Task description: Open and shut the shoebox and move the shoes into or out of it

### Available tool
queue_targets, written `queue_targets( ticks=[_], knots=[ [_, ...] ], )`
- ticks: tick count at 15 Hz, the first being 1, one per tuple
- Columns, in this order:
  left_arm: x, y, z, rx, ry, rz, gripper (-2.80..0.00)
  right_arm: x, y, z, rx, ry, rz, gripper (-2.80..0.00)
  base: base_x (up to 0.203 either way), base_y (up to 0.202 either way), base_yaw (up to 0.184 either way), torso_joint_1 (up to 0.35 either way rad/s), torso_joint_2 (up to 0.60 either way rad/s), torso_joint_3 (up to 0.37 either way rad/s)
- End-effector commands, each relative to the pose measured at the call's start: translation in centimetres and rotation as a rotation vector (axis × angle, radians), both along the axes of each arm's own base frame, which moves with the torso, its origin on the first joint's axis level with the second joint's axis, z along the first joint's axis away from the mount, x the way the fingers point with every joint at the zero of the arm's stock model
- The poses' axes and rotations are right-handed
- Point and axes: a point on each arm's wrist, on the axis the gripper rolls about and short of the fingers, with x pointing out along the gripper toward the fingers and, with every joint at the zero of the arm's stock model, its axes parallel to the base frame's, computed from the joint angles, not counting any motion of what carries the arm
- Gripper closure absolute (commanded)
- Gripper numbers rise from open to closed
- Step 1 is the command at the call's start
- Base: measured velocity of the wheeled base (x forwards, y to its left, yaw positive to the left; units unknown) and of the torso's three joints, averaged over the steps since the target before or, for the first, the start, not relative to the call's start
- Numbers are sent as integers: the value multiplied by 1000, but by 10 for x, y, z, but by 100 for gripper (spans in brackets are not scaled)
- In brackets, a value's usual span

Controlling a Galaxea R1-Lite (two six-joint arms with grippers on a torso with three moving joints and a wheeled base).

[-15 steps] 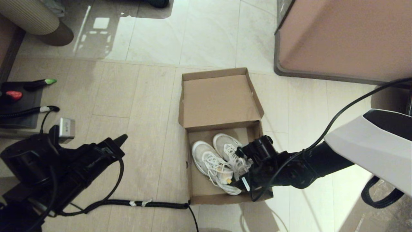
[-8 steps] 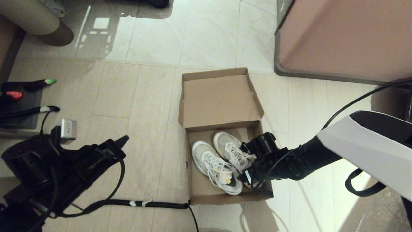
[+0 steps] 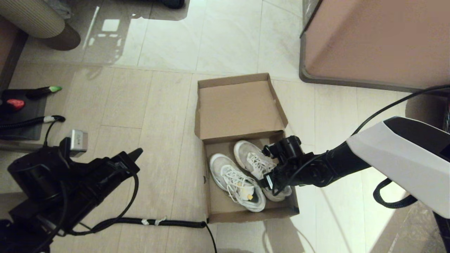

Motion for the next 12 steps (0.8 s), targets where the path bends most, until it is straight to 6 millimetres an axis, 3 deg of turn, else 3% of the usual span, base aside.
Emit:
queue_targets(
  ticks=[1,3,6,7,8,12],
  knots=[
    [2,-1,-1,-4,-2,1,0,-5,5,9,7,-16,17,-280,0,0,0,0,0,0],
    [6,-3,5,-10,-26,-9,0,-17,11,19,11,-20,38,-280,0,0,0,0,0,0],
    [21,-27,10,-18,-50,-80,0,-36,4,47,34,-56,39,-280,0,0,0,0,0,0],
    [28,-35,9,-21,-51,-98,0,-44,0,58,43,-72,36,-94,0,0,0,0,0,0],
    [34,-42,7,-24,-50,-113,0,-52,-5,68,51,-87,33,0,0,0,0,0,0,0],
    [50,-71,-4,-51,-26,-184,0,-88,-26,99,55,-107,-3,0,0,0,0,0,0,0]
  ],
)
